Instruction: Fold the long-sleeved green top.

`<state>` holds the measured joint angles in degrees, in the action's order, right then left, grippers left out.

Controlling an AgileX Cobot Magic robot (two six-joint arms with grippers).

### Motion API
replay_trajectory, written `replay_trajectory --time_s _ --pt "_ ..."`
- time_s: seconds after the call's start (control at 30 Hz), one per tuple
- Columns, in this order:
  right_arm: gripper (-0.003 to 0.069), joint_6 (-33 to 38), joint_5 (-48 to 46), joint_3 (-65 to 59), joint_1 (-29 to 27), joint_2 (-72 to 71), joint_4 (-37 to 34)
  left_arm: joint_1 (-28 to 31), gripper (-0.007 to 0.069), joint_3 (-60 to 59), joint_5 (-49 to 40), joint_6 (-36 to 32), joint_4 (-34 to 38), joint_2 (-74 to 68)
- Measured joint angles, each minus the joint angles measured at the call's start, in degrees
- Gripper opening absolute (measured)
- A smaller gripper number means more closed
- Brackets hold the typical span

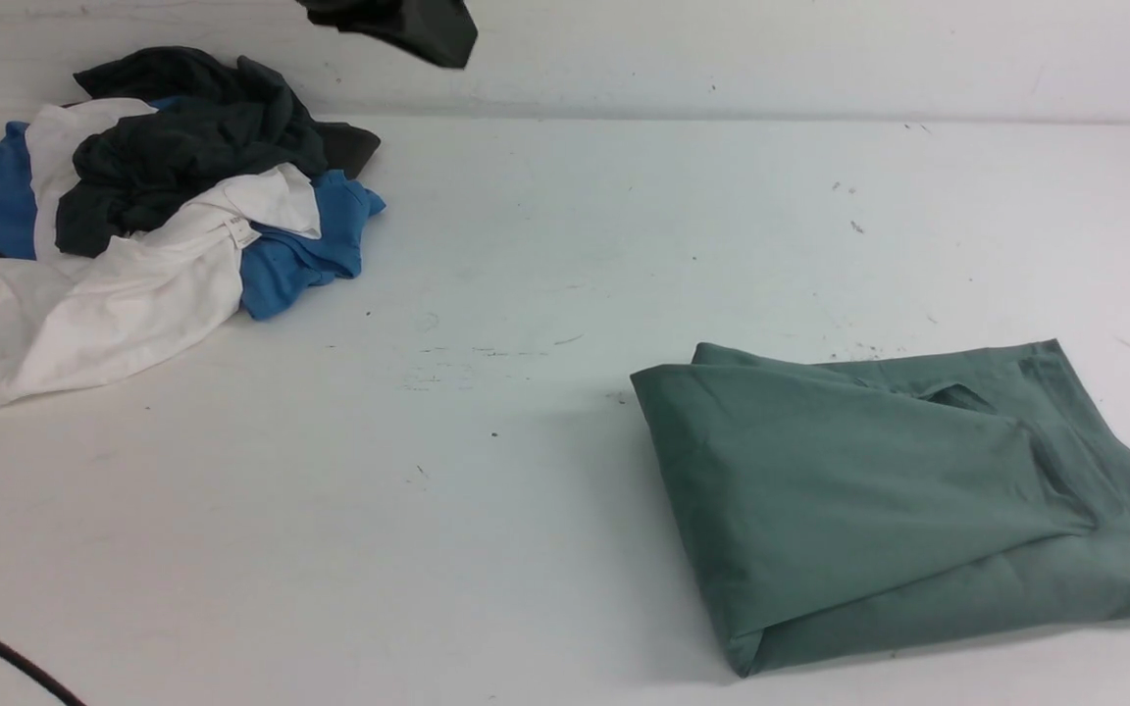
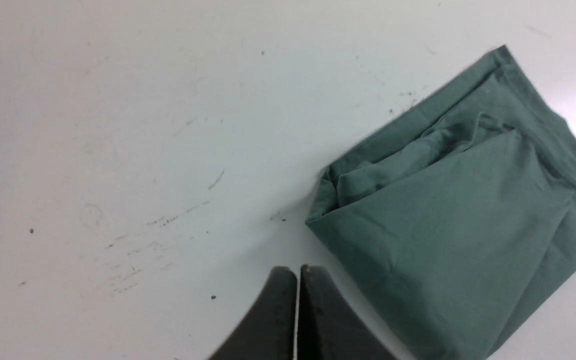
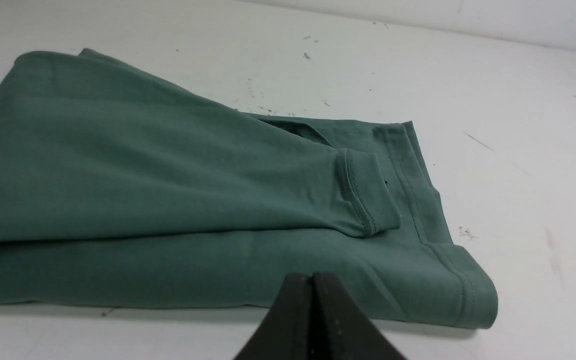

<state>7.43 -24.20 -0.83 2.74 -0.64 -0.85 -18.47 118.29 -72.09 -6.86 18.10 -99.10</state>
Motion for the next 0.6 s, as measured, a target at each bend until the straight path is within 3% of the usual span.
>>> replay_trajectory --time_s 0.2,0.3,0.47,0.6 --pt "-0.0015 0.00 0.00 0.00 0.00 0.00 0.00 0.00 -0.0004 -3.29 0.03 -0.20 0.13 5.31" --pt "-0.0015 0.00 0.00 0.00 0.00 0.00 0.02 0.00 -0.0004 -13.15 0.03 -1.62 -1.17 10.48" --pt "-0.0015 0.00 0.01 0.00 0.00 0.00 0.09 0.00 -0.0004 -29.62 -0.02 -4.56 -9.54 20.82" --pt "-0.0015 0.00 0.01 0.00 0.00 0.00 0.09 0.00 -0.0004 -40.37 0.02 -0.96 -13.49 29.29"
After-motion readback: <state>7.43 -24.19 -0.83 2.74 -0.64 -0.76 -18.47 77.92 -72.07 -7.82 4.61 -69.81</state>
